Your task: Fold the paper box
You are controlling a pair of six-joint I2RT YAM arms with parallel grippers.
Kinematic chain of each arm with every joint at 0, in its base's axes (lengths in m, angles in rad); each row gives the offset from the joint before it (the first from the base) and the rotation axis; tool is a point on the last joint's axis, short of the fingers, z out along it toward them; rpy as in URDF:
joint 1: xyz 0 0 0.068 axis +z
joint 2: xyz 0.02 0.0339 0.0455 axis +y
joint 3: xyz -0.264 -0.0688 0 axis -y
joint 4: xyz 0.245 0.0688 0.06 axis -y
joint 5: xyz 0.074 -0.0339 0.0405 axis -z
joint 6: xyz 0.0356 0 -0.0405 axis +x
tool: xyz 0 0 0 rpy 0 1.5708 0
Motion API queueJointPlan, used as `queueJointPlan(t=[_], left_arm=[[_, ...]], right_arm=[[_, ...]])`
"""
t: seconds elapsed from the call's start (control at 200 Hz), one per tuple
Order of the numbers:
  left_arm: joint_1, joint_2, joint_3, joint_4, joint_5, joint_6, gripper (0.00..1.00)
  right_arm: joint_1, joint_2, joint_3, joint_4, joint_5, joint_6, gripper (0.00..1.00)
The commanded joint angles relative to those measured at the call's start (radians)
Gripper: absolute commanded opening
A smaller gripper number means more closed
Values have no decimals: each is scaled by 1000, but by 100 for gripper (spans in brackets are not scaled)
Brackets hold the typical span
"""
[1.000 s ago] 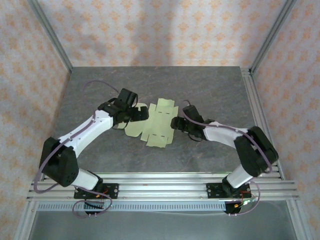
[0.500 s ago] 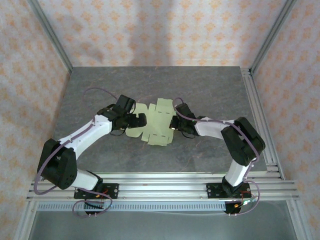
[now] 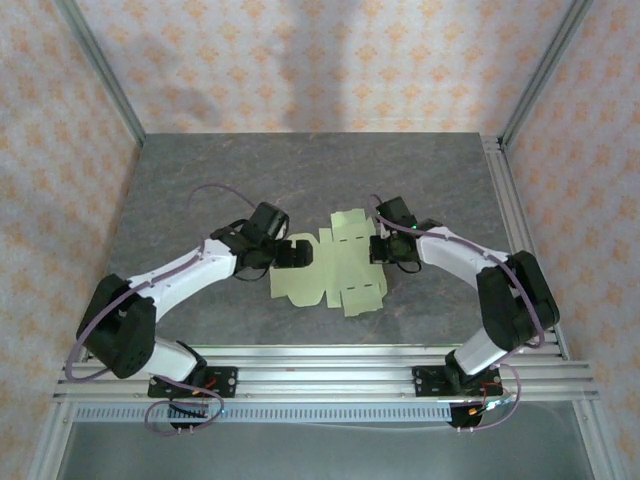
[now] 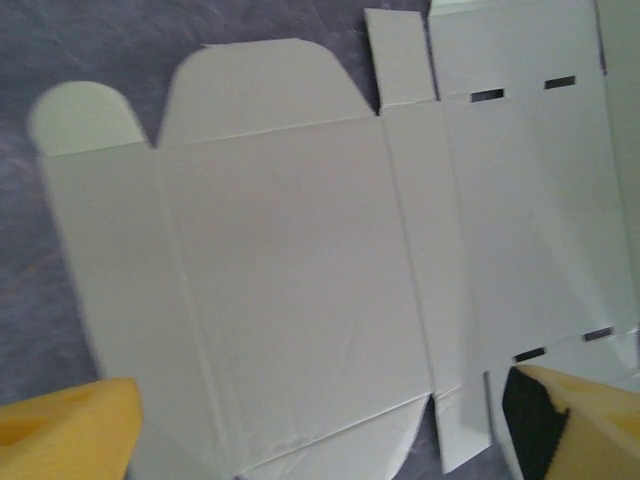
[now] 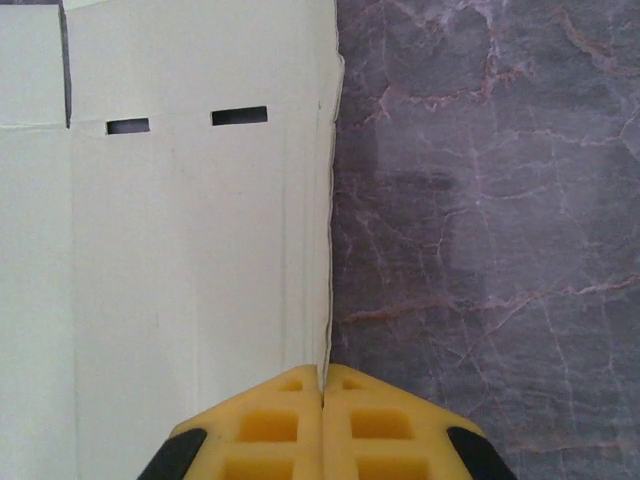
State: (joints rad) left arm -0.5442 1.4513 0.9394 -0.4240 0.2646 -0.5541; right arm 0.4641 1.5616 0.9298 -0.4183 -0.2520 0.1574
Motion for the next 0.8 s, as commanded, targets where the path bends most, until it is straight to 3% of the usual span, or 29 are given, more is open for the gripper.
queueJointPlan(t=[0.0, 0.11, 0.21, 0.566, 0.796], left_arm=[[-9, 67, -7, 93, 73, -70, 90], [-12, 145, 36, 118, 132, -91, 84], [-15, 193, 66, 123, 140, -96, 74], [-19, 357, 129, 97, 146, -108, 35], [-19, 391, 98, 108, 127, -109, 25]], right_arm=[[2, -25, 11, -25, 16, -14, 18], [3, -73, -18, 25, 58, 3, 47], [-1, -148, -68, 80, 103, 33, 58], [-33, -280, -213, 169, 118, 92, 63], [-33, -260, -258, 229, 54, 72, 63]])
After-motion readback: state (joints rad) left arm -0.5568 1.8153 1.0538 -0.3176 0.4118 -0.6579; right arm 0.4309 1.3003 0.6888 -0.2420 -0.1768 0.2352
